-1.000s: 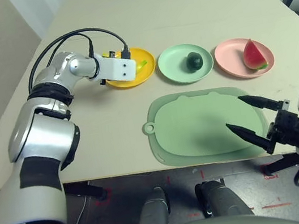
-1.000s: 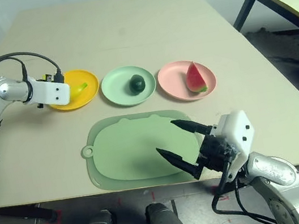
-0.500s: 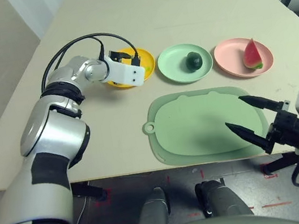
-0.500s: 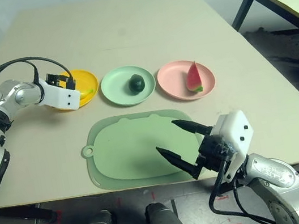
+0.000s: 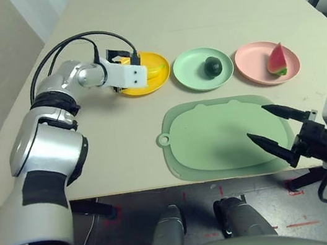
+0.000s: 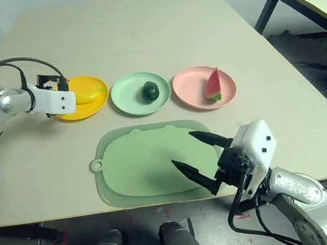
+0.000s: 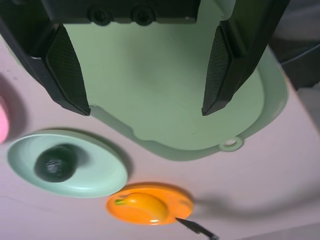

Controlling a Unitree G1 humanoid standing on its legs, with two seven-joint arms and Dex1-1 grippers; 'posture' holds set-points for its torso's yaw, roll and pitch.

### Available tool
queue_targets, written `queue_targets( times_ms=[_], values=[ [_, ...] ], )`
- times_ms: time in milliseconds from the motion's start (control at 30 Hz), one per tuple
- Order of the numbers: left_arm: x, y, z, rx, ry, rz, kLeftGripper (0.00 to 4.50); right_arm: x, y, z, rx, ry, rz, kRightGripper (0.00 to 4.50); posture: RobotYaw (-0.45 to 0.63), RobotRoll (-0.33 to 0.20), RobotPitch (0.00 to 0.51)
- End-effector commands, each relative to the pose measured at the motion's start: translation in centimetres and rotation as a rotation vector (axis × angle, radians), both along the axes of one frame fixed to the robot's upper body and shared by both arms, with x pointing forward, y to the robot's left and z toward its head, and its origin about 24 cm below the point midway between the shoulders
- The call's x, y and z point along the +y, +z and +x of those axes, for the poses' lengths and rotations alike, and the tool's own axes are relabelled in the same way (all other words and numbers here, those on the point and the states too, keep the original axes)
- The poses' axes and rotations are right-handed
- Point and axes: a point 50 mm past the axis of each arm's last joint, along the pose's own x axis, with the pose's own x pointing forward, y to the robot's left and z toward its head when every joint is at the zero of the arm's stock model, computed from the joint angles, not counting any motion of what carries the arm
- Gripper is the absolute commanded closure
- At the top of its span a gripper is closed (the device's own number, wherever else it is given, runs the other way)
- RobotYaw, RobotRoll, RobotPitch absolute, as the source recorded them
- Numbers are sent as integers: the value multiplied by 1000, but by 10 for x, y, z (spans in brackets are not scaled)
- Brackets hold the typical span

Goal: Place the fruits into color-matched plates.

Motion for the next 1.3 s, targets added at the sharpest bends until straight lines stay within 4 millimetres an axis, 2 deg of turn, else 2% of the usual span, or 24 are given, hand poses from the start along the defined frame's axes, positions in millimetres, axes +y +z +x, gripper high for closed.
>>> queue_targets(
  times_ms=[33, 233, 433, 567, 767, 967, 1133, 1300],
  values=[
    [15, -1, -6, 61, 35, -260, 46, -7, -9, 4, -8, -96, -36, 0, -128, 0, 121],
    [42, -26, -18, 135, 150, -622, 46, -7, -13, 17, -51, -276, -38, 0, -102, 0, 114],
    [42, -46, -32, 175, 206, -913, 46, 0, -18, 37, -62, -385, -18, 0, -93, 0, 105],
    [44, -62, -47, 212, 272, -1094, 46, 7, -22, 43, -85, -401, -21, 0, -84, 0, 103],
    [48, -90, -78, 261, 384, -1215, 46, 15, -32, 44, -106, -377, -25, 0, -67, 0, 115],
    [44, -103, -100, 258, 449, -1268, 46, 23, -37, 47, -124, -422, -9, 0, -53, 0, 118],
    [39, -109, -108, 266, 477, -1289, 46, 35, -38, 55, -156, -408, 24, 0, -30, 0, 120],
    [35, -110, -110, 267, 485, -1298, 46, 35, -41, 57, -170, -433, 20, 0, -24, 0, 124]
  ],
)
